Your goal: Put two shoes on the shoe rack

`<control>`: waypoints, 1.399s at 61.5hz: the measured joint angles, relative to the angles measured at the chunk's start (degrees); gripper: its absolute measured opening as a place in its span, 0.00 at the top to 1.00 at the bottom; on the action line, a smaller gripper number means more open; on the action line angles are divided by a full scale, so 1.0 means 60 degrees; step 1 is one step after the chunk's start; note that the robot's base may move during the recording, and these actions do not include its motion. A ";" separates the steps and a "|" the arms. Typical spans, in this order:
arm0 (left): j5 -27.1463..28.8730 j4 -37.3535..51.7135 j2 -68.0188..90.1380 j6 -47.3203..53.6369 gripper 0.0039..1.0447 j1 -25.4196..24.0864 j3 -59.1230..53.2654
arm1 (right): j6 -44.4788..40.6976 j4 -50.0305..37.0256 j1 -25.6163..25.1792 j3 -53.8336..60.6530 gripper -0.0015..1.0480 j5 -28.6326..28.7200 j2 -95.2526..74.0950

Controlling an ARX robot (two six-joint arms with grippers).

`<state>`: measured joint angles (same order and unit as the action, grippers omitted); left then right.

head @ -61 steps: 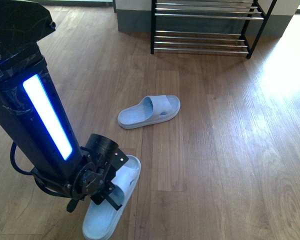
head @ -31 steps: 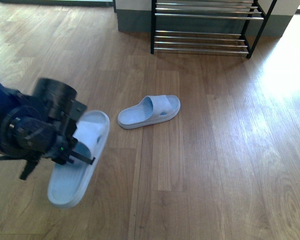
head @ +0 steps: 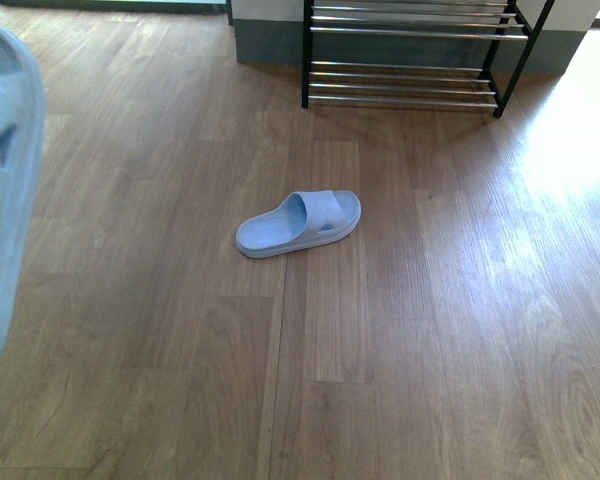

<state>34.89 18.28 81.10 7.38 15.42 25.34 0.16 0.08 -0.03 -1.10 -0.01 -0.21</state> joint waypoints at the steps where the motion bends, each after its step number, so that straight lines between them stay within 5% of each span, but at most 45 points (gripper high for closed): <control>1: 0.0270 -0.0251 -0.0637 -0.0120 0.99 0.0109 -0.0219 | 0.0004 0.0000 0.0000 0.0000 0.09 0.0000 0.0000; 18: 0.2339 -0.2889 -0.5377 -0.0477 0.99 0.1282 -0.1585 | 0.0004 0.0000 0.0000 0.0000 0.09 0.0000 0.0000; 86: 0.2408 -0.2973 -0.5745 -0.0608 0.99 0.1406 -0.1621 | 0.0004 0.0000 0.0004 0.0000 0.09 -0.0018 0.0000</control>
<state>49.34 0.45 46.63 3.73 23.86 15.62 0.19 0.08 -0.01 -1.10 -0.12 -0.21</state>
